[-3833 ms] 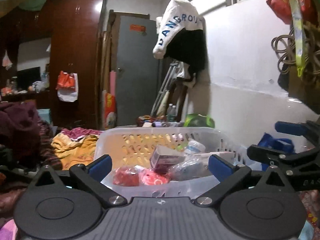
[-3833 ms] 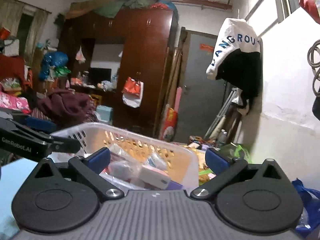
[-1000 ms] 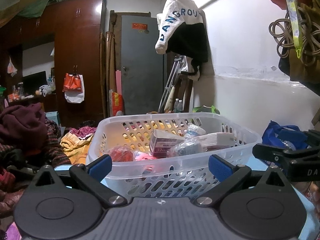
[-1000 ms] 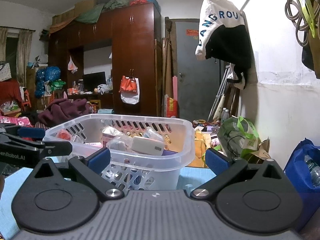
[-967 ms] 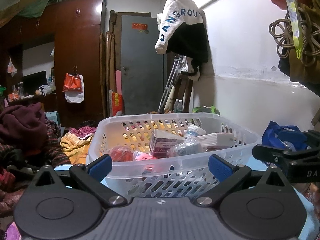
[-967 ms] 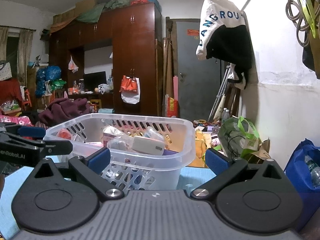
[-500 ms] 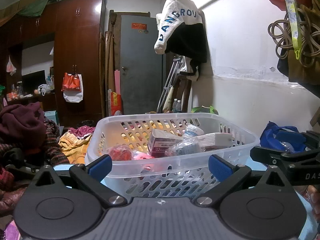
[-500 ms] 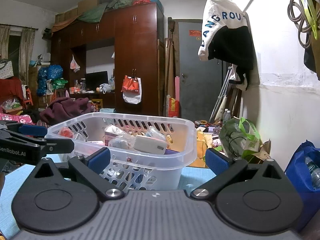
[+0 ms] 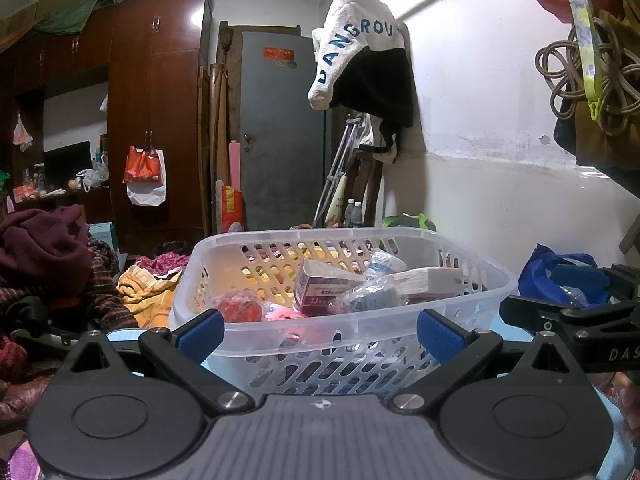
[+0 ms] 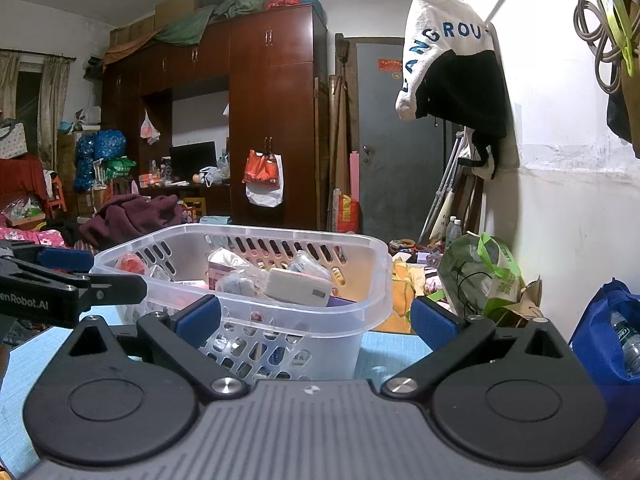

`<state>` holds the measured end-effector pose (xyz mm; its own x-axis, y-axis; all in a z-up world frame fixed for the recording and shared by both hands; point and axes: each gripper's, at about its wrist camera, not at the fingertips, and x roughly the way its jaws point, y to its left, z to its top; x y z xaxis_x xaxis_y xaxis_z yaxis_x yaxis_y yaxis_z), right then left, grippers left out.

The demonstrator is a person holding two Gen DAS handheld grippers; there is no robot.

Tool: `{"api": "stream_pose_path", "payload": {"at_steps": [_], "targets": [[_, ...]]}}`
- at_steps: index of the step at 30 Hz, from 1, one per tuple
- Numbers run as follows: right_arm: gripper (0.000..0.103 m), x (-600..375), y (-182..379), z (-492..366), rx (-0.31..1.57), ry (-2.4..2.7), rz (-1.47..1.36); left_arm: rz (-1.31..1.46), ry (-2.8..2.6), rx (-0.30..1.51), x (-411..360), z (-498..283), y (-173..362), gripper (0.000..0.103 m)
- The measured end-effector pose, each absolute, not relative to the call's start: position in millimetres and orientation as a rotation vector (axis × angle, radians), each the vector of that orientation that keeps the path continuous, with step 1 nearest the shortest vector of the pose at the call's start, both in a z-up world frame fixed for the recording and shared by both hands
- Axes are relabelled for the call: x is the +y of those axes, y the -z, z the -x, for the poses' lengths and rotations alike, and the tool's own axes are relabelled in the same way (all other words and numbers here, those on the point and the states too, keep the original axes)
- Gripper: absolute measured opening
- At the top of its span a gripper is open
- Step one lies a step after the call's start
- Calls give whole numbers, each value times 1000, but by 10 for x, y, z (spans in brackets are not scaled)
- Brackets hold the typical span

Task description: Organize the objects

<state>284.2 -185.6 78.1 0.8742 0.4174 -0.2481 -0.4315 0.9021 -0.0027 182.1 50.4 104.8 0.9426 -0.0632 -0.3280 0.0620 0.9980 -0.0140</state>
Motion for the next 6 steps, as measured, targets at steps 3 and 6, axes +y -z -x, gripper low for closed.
{"api": "stream_pose_path", "payload": {"at_steps": [3, 6], "targets": [[103, -1857, -785, -2843, 245, -444, 57, 11, 64, 327, 506, -1810, -1060, 103], [103, -1856, -788, -2841, 245, -446, 55, 2, 54, 311, 482, -1789, -1066, 103]]}}
